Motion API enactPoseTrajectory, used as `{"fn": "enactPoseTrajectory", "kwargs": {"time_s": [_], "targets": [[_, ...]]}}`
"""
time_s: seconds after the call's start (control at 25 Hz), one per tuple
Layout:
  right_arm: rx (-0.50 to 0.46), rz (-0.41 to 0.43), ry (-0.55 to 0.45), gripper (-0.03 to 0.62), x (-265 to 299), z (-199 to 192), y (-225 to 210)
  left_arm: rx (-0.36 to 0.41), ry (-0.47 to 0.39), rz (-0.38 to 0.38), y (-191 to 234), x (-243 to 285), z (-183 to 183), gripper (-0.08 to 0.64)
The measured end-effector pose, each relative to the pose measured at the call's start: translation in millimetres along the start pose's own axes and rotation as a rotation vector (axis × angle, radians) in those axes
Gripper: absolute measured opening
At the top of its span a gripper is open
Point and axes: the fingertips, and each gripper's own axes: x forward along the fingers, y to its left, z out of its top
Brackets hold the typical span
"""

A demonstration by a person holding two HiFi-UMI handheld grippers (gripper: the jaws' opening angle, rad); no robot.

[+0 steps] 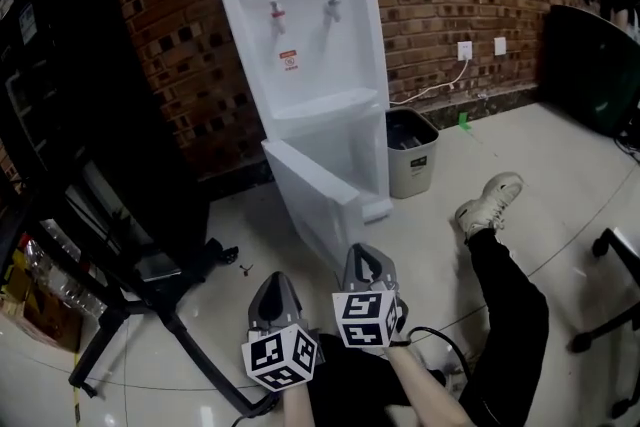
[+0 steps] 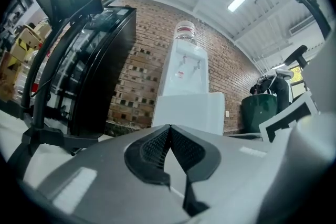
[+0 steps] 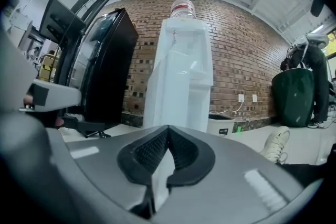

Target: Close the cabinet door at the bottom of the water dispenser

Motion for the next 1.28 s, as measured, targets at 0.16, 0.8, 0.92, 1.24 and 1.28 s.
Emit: {"fn": "enactPoseTrajectory", "kwargs": {"time_s": [0.16, 0.8, 0.92, 1.24, 1.28], "targets": [[0.005, -0.034, 0.007, 0.003, 11, -1, -28, -0.005, 0.011, -0.008, -7, 12, -6, 0.015], [0.03, -0.111, -0.024, 0.003, 48, -2, -92, 0.031, 0.019, -0.057, -44, 88, -18, 0.015], [0.04, -0.119, -0.032, 0.003, 53, -2, -97, 0.034, 0.021, -0.066, -48, 101, -21, 0.015], [0.039, -0.136, -0.04, 0.003, 69, -2, -115, 0.05, 0.037, -0.083, -61, 128, -35, 0.015], [0.039, -0.14, -0.039, 0.003, 71, -2, -117, 0.056, 0.038, -0.085, -62, 132, -36, 0.015]]}}
